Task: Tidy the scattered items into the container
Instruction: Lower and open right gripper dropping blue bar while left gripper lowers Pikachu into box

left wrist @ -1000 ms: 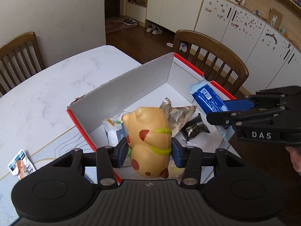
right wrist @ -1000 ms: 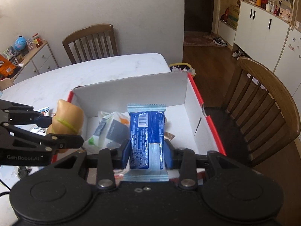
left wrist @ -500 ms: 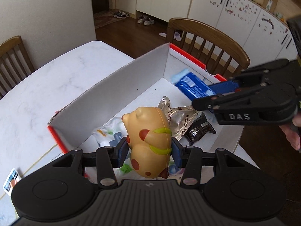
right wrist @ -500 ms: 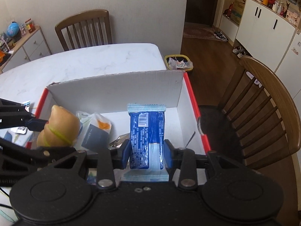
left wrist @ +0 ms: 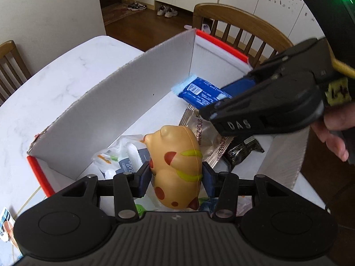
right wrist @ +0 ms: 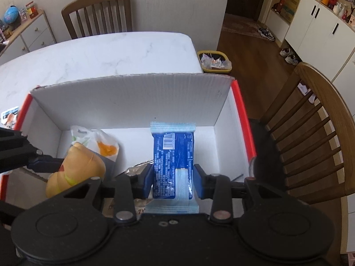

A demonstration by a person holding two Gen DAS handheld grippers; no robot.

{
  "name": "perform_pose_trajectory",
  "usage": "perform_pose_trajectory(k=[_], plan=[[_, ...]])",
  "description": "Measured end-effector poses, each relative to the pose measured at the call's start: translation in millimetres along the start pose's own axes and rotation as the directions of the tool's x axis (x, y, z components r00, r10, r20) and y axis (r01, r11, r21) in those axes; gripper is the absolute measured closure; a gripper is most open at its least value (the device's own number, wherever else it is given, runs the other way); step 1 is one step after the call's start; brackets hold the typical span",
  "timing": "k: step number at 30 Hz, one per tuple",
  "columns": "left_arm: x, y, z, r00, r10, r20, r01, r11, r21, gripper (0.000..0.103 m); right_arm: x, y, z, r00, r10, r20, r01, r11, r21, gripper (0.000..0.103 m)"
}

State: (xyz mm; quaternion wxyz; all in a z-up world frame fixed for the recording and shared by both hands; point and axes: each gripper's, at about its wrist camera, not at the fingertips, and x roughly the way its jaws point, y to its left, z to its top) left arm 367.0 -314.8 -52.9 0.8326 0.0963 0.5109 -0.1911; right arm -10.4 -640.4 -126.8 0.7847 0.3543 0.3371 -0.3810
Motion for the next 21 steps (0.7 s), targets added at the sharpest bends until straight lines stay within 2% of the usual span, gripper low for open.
perform_pose_trajectory(k=[17,21], plan=[[31.8,5.4,10.8,0.997,-0.015,-0.069,0.016,1.0,0.007,0.056,31.6,-3.1,0.6,0.999,-0.015,-0.029,0.016,0.999,0.032,0.066],[34.7,3.4,13.4,0.997,-0.021,-0.077,0.022,1.0,0.016,0.056,31.8,-3.0,-1.6,1.0,-0.013,-0.023,0.014,0.999,0.028,0.062]])
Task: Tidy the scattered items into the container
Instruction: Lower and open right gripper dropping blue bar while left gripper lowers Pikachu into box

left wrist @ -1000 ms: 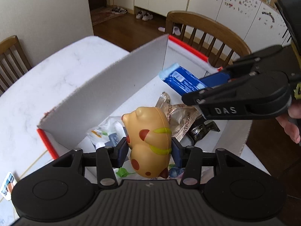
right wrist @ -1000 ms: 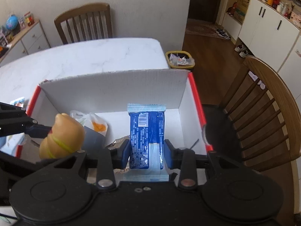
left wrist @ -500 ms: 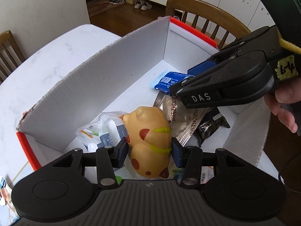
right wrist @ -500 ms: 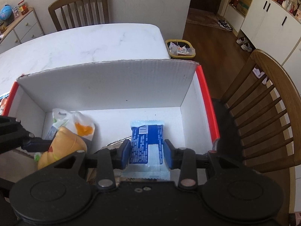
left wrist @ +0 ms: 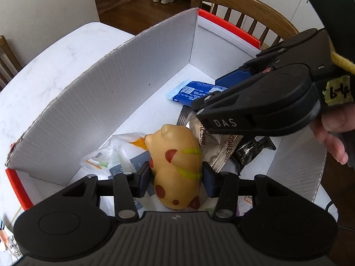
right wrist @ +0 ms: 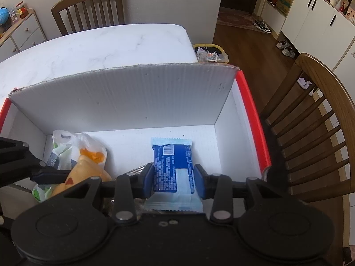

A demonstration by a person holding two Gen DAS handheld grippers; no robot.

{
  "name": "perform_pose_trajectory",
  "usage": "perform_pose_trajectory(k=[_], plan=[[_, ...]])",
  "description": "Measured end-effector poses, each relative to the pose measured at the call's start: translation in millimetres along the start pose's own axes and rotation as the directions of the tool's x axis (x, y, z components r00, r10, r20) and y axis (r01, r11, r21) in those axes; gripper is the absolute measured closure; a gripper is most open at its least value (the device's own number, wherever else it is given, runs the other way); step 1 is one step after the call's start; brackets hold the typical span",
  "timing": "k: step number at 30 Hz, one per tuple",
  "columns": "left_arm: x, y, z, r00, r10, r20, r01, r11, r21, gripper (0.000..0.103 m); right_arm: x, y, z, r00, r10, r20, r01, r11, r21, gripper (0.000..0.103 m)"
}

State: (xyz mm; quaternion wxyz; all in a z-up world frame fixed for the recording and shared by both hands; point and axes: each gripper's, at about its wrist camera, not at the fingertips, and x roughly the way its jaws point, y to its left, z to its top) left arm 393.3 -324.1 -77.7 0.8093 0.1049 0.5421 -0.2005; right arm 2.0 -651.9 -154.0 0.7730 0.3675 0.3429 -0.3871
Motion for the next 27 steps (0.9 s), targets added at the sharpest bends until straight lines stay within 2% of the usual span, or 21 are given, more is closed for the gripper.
perform_pose_trajectory(k=[3,6,7,14,16,17,27], plan=[[0.1,0.0,-1.2,1.0,-0.015,0.0,0.015,1.0,-0.001,0.053,-0.4,-1.4,-0.7,1.0,0.001,0.001,-0.001,1.0,-0.001,0.062],[-1.0,-0.4,-3.1,1.0,-0.019,0.009,0.019,1.0,-0.01,0.035,-0.5,-3.7,-2.0,1.0,0.004,0.003,-0.004,1.0,0.005,0.058],[-1.9,-1.2,-3.2,1.0,-0.017,0.013,0.017,1.0,-0.013,0.033,-1.6,-3.2,-2.7,1.0,0.007,0.005,-0.007,1.0,0.006,0.056],[-11.9,-3.1,-8.5,0.999,-0.026,0.033,0.026,0.999,-0.017,0.032,-14.8,-2.0,-6.4,1.0,0.014,0.023,-0.014,1.0,-0.002,0.048],[-15.9,-2.5,-10.4,0.999,-0.022,0.039,0.023,1.0,-0.021,0.031,-20.3,-2.4,-8.0,0.999,0.034,0.029,-0.034,0.999,0.0,0.036],[-18.2,-2.5,-11.5,0.999,-0.022,0.041,0.023,1.0,-0.022,0.03,-23.0,-1.3,-8.9,0.999,0.041,0.035,-0.041,0.999,0.003,0.035],[-36.9,-3.8,-15.8,0.997,-0.018,0.072,0.02,1.0,-0.02,0.021,-46.9,4.5,-15.0,0.996,0.06,0.068,-0.061,0.998,0.014,0.029]])
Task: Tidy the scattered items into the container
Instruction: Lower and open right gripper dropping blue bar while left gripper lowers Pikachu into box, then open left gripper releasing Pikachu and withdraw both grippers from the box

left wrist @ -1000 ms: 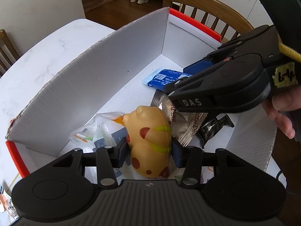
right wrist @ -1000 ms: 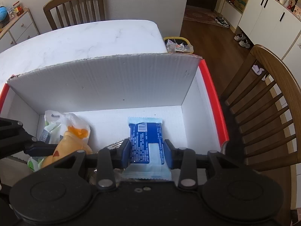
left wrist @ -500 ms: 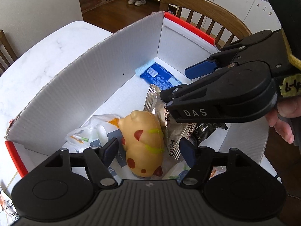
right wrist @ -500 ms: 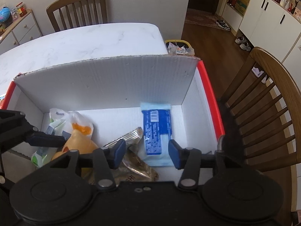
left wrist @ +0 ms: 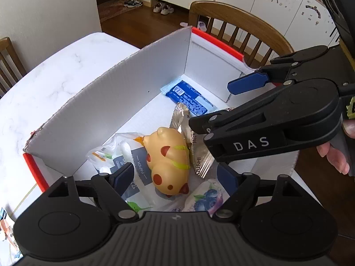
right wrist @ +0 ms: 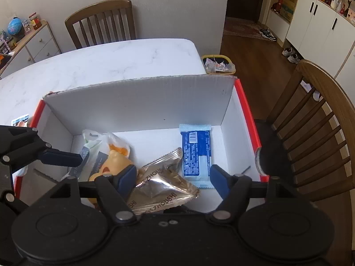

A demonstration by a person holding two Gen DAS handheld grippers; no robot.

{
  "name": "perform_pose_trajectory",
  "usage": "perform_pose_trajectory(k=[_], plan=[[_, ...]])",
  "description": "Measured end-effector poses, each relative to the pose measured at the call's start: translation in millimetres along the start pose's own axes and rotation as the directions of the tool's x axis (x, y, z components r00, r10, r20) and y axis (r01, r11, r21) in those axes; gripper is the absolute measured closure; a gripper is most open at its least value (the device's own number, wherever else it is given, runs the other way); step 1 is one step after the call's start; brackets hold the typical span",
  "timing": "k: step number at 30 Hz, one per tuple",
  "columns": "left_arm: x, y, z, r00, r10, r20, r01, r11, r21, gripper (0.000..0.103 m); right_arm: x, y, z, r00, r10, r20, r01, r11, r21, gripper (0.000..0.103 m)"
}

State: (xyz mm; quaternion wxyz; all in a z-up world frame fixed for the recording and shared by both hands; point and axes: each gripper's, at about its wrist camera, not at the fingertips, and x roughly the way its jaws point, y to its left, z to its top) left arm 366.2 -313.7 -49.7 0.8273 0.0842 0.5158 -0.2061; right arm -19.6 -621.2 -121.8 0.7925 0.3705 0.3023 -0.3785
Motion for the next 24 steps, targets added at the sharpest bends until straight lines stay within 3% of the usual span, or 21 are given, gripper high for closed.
perform_pose_trajectory(k=[14,17,24], plan=[[-35.1,2.8,-16.4,0.997,0.001,0.071,0.001,1.0,-0.024,0.011,-34.4,9.4,-8.9,0.999,0.008,0.052,-0.009,1.0,0.022,0.026],[-48.2,7.9,-20.8,0.995,-0.002,0.095,0.005,0.999,-0.037,0.0,-45.4,14.2,-10.9,0.997,0.003,0.076,-0.004,1.0,0.025,0.026],[-90.1,34.0,-35.3,0.988,-0.015,0.156,0.028,0.996,-0.087,0.0,-75.9,29.5,-19.6,0.991,0.002,0.135,-0.003,1.0,0.007,0.025]])
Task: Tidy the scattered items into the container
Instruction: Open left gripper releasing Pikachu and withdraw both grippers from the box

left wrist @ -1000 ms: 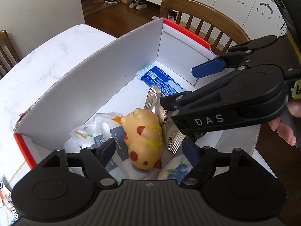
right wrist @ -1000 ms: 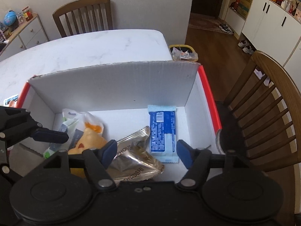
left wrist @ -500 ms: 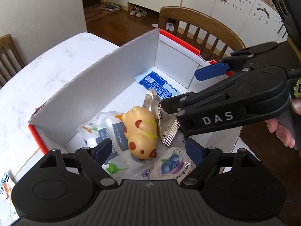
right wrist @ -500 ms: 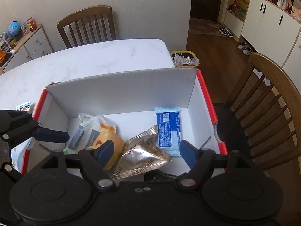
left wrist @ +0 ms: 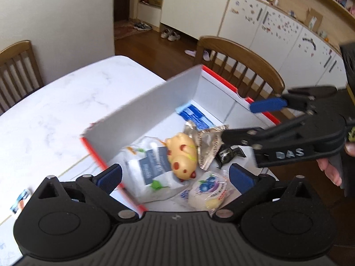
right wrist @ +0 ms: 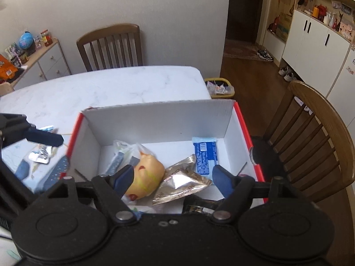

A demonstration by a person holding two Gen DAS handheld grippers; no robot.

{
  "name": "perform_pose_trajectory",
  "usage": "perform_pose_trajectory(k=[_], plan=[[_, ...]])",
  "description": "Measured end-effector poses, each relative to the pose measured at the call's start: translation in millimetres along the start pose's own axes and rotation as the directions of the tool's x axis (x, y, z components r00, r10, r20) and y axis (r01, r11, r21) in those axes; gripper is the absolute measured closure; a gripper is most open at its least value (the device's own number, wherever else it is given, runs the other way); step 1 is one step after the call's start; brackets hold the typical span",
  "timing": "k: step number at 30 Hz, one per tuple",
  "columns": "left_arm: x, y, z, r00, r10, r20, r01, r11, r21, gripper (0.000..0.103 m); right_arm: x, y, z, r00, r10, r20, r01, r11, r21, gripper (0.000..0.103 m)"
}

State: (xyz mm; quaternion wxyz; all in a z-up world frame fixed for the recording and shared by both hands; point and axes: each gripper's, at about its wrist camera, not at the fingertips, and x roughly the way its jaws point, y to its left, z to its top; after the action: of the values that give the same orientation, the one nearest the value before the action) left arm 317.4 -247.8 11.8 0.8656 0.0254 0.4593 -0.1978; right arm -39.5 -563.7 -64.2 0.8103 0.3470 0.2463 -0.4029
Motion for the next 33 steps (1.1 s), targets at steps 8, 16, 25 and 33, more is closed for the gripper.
perform_pose_trajectory(k=[8,16,25,33], plan=[[-41.6,26.9,-17.5,1.0,0.0,0.024,0.0,1.0,-0.014,0.0,-29.8,26.7,-9.0,0.999,0.017,0.038,-0.017,1.0,-0.009,0.025],[-78.6,50.6,-47.7,0.999,-0.015,0.028,0.016,1.0,-0.021,0.0,-50.9,65.1,-24.2,0.998,0.032,0.059,-0.031,0.999,-0.021,0.025],[-111.1,73.1,-83.2,0.999,-0.012,0.042,0.013,1.0,-0.014,0.0,-67.6,112.7,-44.3,0.997,0.051,0.063,-0.049,0.998,-0.029,0.025],[-130.3,90.6,-118.1,0.999,-0.006,0.037,0.006,1.0,-0.001,0.0,-73.2,158.2,-67.1,0.998,0.059,0.031,-0.058,0.997,-0.056,0.024]])
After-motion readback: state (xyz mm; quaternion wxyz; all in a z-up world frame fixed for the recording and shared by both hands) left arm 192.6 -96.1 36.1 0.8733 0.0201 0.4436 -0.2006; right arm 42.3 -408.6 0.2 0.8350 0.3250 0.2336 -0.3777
